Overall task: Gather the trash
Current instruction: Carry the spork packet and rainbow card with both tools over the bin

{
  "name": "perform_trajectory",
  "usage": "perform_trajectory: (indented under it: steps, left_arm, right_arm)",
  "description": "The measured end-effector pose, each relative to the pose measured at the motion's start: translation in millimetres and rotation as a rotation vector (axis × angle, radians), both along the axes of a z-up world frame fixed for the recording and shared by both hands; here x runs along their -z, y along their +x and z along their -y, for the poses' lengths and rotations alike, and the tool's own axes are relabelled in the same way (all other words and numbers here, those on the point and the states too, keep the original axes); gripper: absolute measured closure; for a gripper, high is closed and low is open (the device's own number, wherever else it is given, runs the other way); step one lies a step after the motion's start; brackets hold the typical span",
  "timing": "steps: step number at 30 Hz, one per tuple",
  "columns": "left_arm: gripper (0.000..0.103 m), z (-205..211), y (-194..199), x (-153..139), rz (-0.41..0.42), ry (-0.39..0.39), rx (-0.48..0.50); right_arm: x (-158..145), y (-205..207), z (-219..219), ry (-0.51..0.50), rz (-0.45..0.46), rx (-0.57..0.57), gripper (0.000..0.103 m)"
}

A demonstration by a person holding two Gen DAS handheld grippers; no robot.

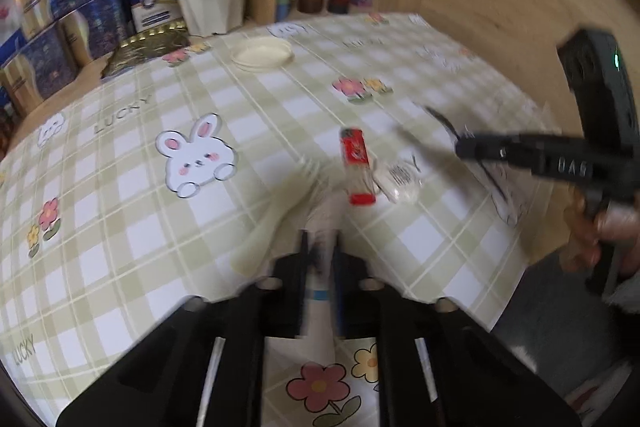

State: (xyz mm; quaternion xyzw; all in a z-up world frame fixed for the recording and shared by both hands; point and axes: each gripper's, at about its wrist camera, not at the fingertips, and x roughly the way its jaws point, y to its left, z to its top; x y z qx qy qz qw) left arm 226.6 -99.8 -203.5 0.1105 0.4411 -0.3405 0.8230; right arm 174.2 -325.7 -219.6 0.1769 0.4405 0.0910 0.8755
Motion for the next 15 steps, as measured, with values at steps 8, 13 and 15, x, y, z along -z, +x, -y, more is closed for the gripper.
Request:
perform_trajectory:
  steps: [8, 13, 15]
  left_arm:
    - [0.099, -33.2, 9.4, -10.8, -0.058, -0.091, -0.116]
    - [0.099, -43.2, -6.0, -25.2, -0.055, -0.123, -0.13]
    - [0.099, -46.0, -13.8, -32.7, -0.044, -0.128, -0.131]
  right_arm:
    - [-4.6, -6.8, -1.5, 0.008, 0.005, -0.004, 0.089]
    - [-12.6, -13.8, -6.9, 0.007, 0.017, -0.02, 0.089]
    - [-16.2, -18.1, -9.6, 0.008, 0.02, -0.027, 0.089]
